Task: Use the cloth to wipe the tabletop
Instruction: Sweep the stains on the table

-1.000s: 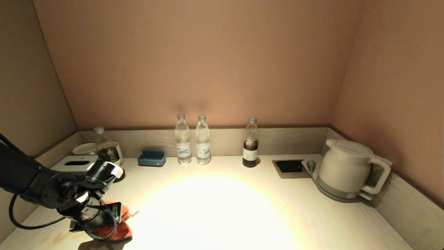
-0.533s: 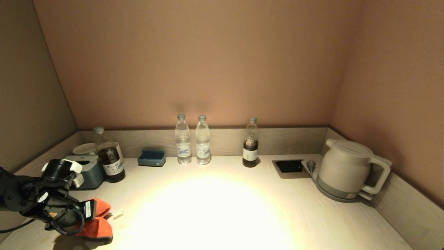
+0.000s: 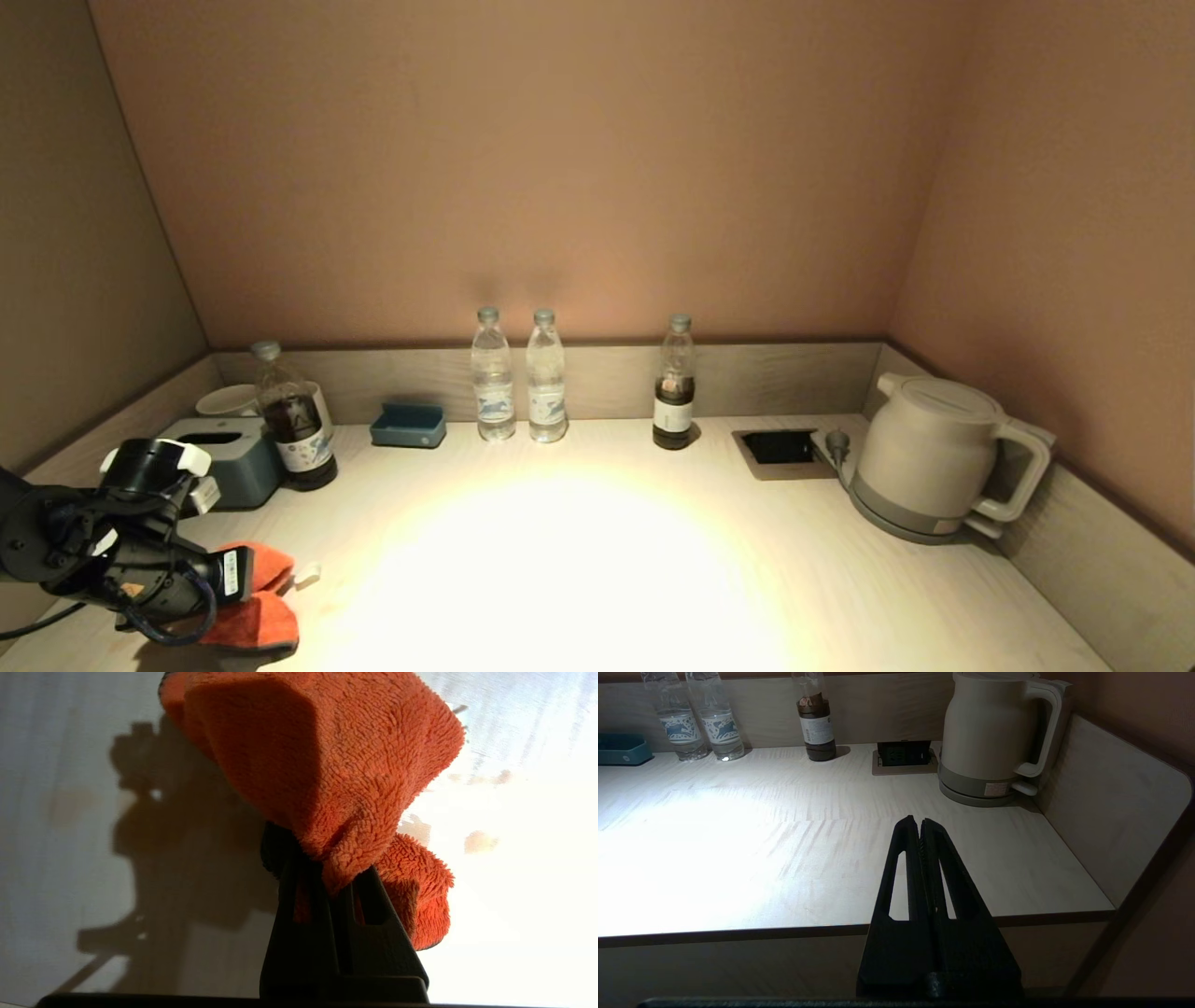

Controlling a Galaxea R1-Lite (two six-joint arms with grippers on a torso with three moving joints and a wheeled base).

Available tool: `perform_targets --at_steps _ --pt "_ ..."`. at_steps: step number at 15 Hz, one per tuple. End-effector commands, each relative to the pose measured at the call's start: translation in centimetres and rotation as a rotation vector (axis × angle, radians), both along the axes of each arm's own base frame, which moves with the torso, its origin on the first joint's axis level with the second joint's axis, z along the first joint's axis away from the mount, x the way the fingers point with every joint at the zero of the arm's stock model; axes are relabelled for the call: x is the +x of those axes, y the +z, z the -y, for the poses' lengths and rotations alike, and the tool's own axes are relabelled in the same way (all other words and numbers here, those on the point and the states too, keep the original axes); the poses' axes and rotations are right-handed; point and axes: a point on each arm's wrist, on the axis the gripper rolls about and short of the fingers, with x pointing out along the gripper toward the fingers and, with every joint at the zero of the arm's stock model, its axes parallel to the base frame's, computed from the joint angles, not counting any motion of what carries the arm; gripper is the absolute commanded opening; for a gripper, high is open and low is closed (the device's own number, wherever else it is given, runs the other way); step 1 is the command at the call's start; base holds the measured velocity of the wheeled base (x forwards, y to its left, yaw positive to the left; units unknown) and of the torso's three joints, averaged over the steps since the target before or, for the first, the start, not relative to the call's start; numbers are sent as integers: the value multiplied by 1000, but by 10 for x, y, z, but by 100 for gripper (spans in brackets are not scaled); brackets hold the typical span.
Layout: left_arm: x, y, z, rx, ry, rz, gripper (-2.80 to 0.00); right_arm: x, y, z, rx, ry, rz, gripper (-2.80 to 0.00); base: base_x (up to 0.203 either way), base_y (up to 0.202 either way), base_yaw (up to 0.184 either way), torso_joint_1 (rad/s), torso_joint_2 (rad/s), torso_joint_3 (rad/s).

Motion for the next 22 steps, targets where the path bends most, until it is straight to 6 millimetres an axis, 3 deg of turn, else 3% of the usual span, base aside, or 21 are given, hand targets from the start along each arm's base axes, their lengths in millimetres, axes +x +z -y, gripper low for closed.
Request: perform_targets --at_steps 1,7,11,14,16,20,22 --pt "-5 -3 11 -20 -43 -18 -280 0 0 0 -1 0 -1 -280 0 0 0 0 0 0" --pt "-9 -7 50 -37 -162 -22 -280 0 0 0 -1 0 -1 -280 0 0 0 0 0 0" --pt "-6 -6 56 -41 -175 -5 -280 0 0 0 1 0 -1 -280 0 0 0 0 0 0" --pt "-5 -1 121 -54 -382 56 -280 0 0 0 1 0 -1 -280 0 0 0 0 0 0" --pt "3 -4 154 -53 -470 86 -280 0 0 0 1 0 -1 -280 0 0 0 0 0 0" --pt "6 -10 199 -56 -591 105 -280 0 0 0 1 2 -1 -280 0 0 0 0 0 0" --pt "7 -11 203 -55 -599 108 -280 0 0 0 1 0 -1 -280 0 0 0 0 0 0"
